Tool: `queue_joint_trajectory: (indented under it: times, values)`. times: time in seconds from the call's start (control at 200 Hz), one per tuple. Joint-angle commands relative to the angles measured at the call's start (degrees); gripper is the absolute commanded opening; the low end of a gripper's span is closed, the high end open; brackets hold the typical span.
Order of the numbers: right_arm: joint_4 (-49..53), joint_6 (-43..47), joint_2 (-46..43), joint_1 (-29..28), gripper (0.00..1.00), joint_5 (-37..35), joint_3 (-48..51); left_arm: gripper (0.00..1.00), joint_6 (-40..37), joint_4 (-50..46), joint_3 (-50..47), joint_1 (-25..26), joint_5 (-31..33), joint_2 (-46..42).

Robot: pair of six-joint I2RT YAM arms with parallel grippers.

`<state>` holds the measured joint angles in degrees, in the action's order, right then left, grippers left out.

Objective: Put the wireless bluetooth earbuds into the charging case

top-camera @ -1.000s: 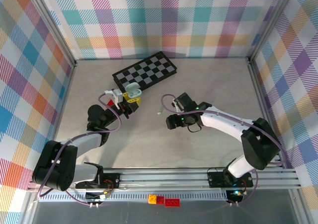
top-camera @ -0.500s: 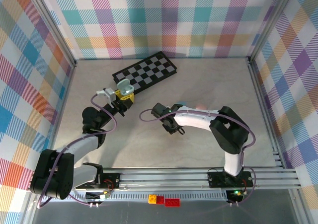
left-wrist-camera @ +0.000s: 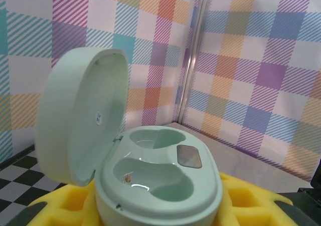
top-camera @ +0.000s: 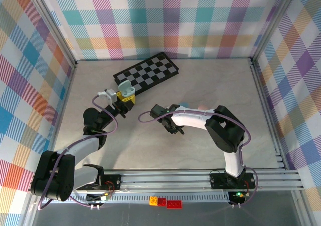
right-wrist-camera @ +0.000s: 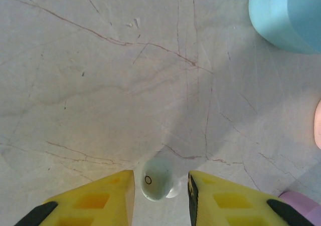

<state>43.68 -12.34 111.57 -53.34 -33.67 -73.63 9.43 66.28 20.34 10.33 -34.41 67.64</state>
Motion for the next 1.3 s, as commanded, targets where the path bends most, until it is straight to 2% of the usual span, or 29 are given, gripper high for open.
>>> queue_joint_trajectory:
  times: [0.0,0.735,0.925,1.065,1.295]
  values:
    - [1.93,0.48,1.28,-0.27,0.34,-1.05,-1.13,0.36,-0.55,1.28,-0.08,-0.84,-0.48,-0.92]
    - [0.53,1.40,1.02,0.23,0.19,-0.67,-0.54,0.36,-0.89,0.10,0.80,-0.84,-2.01,-0.31]
    - [-3.40,-0.12,-6.82,2.27,0.19,6.32,3.09,0.35,-1.54,-1.65,1.29,-0.83,-2.66,-0.29]
    - [-5.80,-1.07,-14.90,4.85,0.19,14.01,5.74,0.35,-2.47,-2.78,1.99,-0.49,-3.97,-0.11]
    - [-10.08,-6.65,-28.61,13.05,0.19,34.20,8.44,0.34,-6.54,-8.51,3.86,2.69,-4.08,0.24]
